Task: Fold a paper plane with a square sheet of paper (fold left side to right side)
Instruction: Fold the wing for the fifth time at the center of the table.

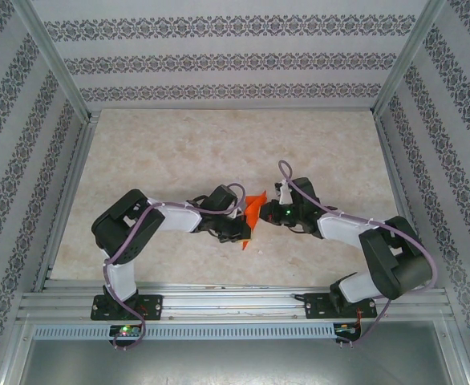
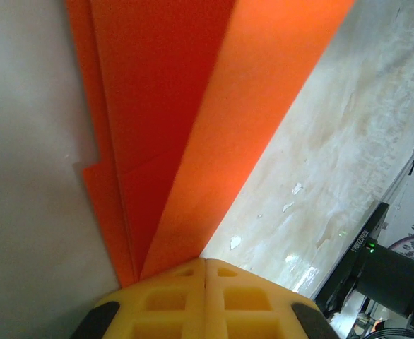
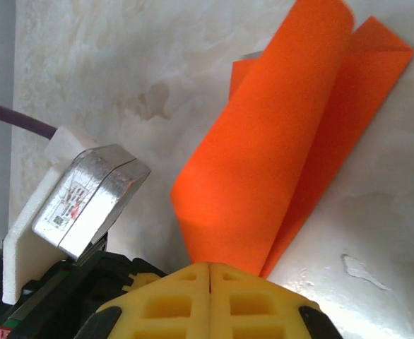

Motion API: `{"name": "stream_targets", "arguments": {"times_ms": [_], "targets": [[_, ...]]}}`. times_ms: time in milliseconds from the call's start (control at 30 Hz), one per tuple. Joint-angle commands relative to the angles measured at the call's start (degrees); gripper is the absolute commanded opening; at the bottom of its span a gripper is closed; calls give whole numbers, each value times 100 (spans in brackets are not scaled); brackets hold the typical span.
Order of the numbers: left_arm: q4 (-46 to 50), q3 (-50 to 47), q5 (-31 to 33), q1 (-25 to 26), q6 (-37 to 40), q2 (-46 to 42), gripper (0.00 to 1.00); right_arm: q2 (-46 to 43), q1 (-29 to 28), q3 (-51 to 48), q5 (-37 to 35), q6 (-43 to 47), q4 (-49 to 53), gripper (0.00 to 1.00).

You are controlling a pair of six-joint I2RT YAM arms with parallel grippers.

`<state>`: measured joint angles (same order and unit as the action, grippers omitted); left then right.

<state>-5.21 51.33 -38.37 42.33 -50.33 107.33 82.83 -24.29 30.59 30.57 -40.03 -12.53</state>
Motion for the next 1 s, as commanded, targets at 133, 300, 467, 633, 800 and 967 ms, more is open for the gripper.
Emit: {"name": "stream_targets", "arguments": {"times_ms": [133, 300, 467, 633, 800, 967], "targets": [[580, -258, 348, 74, 100, 43, 0, 366, -276, 18, 73, 153, -704, 0], [574, -264, 356, 74, 101, 35, 0, 647, -374, 96, 20, 141, -898, 0], [578, -259, 349, 74, 96, 52, 0, 879, -475, 118, -16, 110, -1072, 0], [586, -249, 348, 74, 100, 56, 0, 1046, -484, 192, -13, 135, -1138, 0], [607, -240, 357, 74, 108, 52, 0, 1214, -462, 312, -16, 163, -1078, 0], [618, -232, 356, 74, 95, 60, 0, 1397, -401, 360, 11, 92, -1076, 0]]}}
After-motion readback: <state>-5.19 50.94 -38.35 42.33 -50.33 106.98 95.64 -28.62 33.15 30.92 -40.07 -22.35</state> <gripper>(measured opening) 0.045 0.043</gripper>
